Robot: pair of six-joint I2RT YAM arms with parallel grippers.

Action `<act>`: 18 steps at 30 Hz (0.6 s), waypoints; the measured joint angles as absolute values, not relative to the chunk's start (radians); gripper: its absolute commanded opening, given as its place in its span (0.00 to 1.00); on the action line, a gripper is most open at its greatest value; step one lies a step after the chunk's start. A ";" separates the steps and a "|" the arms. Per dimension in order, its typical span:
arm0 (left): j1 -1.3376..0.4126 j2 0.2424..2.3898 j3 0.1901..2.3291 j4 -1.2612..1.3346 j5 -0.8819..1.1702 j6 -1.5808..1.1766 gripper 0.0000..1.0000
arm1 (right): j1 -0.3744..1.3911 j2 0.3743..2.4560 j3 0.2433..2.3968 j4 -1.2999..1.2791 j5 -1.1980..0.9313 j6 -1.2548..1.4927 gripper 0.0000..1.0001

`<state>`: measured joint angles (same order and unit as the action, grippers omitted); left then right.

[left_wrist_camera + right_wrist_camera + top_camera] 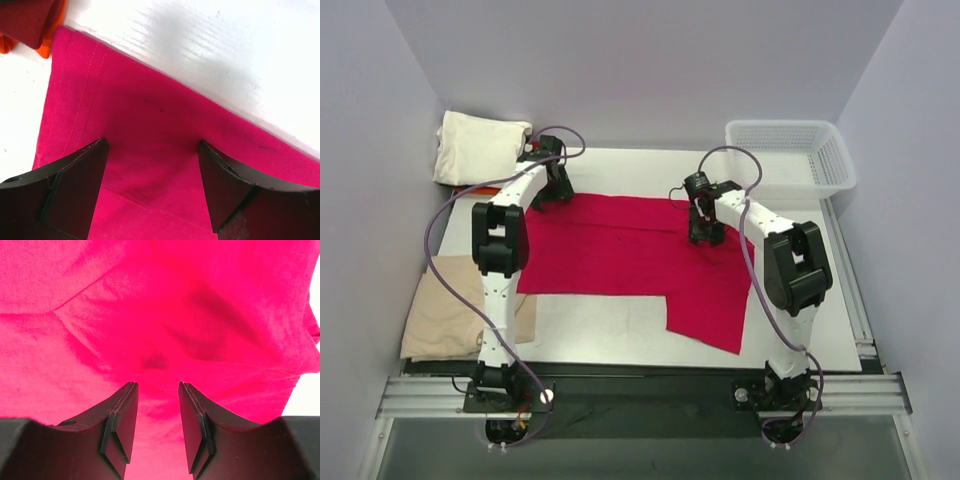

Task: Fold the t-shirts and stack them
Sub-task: Fold the flattened tshirt in 1/3 of the way

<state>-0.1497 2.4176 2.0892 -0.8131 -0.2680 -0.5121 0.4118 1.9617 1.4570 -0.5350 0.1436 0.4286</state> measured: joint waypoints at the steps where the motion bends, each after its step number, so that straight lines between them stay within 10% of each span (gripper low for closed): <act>1: -0.150 2.424 2.103 -0.819 -0.268 -0.512 0.84 | 0.412 1.962 1.458 -0.537 0.144 0.428 0.39; 18: -0.150 2.268 1.929 -0.696 -0.204 -0.509 0.84 | 0.432 1.962 1.458 -0.542 0.145 0.387 0.37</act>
